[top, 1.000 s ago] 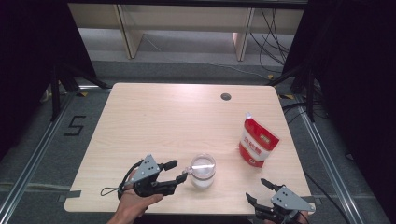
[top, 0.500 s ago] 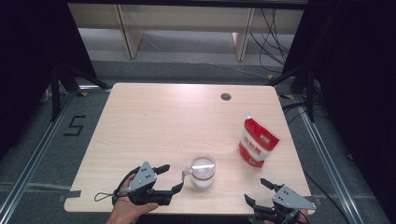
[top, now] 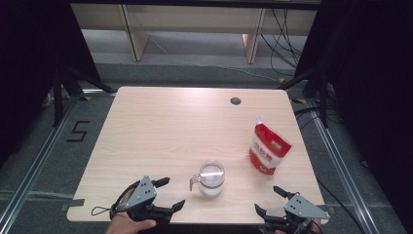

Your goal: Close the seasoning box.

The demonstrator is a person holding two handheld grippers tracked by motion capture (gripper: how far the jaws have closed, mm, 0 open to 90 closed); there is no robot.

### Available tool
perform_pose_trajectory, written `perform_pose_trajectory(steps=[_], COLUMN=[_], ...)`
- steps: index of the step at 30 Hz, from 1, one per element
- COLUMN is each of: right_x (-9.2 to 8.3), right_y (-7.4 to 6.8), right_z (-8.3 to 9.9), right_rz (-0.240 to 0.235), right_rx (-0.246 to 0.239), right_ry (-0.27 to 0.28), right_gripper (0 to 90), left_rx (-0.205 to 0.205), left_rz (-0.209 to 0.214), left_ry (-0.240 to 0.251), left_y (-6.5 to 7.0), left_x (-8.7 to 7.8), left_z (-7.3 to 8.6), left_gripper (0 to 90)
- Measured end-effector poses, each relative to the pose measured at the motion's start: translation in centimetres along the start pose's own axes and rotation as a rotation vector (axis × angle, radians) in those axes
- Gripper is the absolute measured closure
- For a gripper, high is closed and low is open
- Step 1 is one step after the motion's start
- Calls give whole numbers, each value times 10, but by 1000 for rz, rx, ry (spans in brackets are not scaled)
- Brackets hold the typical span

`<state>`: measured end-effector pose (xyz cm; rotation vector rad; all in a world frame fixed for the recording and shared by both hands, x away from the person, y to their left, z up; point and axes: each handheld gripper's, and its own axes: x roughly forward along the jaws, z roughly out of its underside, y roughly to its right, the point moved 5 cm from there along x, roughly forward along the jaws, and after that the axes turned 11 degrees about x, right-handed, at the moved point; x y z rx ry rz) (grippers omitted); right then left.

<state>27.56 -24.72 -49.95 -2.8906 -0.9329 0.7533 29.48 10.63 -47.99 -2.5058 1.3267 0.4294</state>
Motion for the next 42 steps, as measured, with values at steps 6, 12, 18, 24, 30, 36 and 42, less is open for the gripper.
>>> perform_pose_trajectory(steps=[6, 12, 18, 24, 30, 36, 42], right_x=[1, 2, 3, 5, 6, 7, 7], right_y=[0, 1, 2, 5, 2, 2, 3], right_z=[2, 4, 5, 9, 11, 11, 11], right_rz=[4, 7, 9, 28, 10, 0, 2], right_rx=[4, 6, -3, -24, -5, -8, -7], right_ry=[-20, -38, -48, -80, -95, -97, -98], right_gripper=[167, 176, 183, 187, 190, 189, 184], left_rx=[-26, -47, -41, -26, 11, 11, 6], left_rz=[-12, -5, 4, -6, -16, -20, -19], left_ry=[-31, -34, -58, -78, -102, -109, -97], left_y=[1, 0, 3, 7, 6, 6, 5], left_x=[-5, -8, -8, -7, -7, -6, -6], left_z=[11, 19, 24, 28, 29, 30, 30], left_gripper=[152, 152, 152, 152, 152, 152, 152])
